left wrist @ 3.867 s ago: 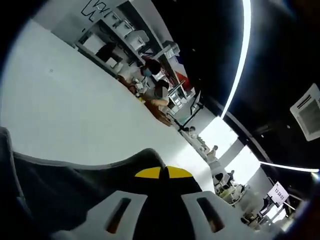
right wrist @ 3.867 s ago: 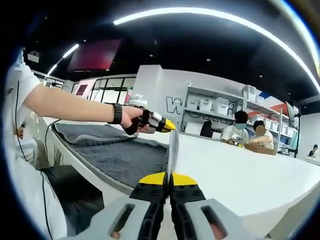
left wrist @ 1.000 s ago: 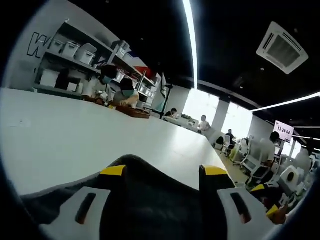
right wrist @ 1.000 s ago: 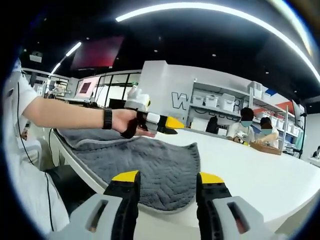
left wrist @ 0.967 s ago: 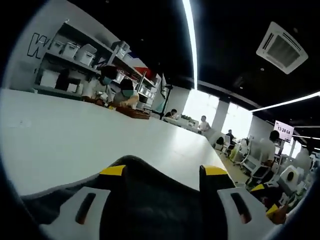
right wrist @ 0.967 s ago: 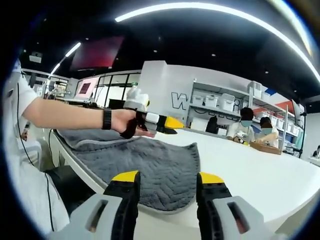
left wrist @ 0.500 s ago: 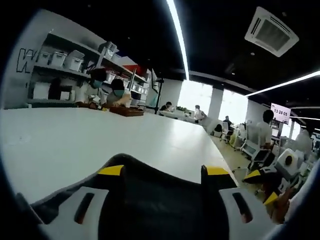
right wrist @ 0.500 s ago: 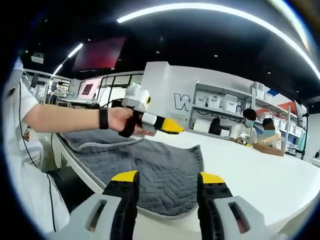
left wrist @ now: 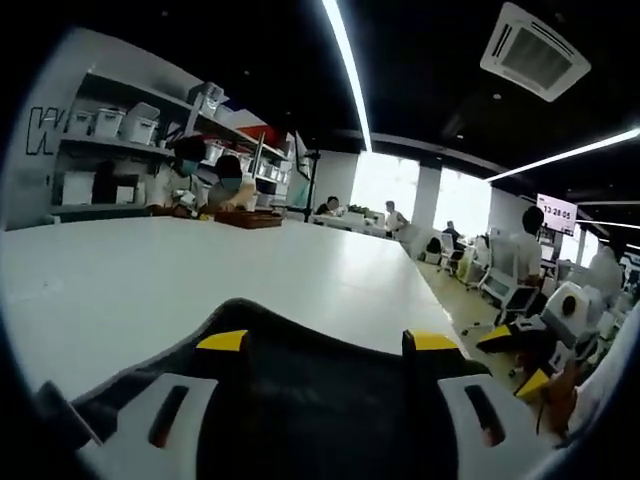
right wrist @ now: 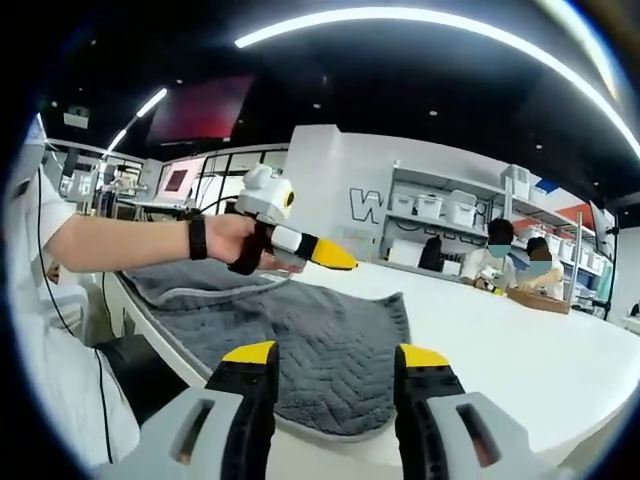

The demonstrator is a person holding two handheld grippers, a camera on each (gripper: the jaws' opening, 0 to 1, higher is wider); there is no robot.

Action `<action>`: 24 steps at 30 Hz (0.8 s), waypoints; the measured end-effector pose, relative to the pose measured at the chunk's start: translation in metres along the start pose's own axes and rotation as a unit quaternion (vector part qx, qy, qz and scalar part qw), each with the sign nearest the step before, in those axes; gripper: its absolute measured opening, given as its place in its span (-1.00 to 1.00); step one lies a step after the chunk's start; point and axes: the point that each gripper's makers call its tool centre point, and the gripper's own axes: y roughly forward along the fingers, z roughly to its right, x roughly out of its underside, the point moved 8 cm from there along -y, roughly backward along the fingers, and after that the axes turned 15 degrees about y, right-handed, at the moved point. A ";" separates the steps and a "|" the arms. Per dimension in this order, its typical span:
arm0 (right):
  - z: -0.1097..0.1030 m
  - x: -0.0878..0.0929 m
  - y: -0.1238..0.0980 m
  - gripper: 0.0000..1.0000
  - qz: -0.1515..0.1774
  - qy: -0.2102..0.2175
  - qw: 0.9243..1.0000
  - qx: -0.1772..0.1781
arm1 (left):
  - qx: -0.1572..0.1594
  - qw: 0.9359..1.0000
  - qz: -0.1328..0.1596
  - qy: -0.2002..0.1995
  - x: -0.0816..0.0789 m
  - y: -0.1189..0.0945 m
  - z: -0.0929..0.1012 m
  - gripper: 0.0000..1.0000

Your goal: Open the folded towel by lifting each exposed corner and separating the folded layers until the towel lies flat within the target outline without major curled edges

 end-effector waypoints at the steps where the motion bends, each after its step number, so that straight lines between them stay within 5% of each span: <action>1: -0.001 0.000 0.001 -0.15 -0.001 -0.001 1.000 -0.001 | 0.001 1.000 0.001 0.001 0.000 -0.002 0.002 0.20; 24: -0.007 -0.001 0.006 -0.18 -0.005 -0.004 1.000 -0.014 | 0.003 0.999 0.013 0.033 0.001 -0.033 0.034 0.20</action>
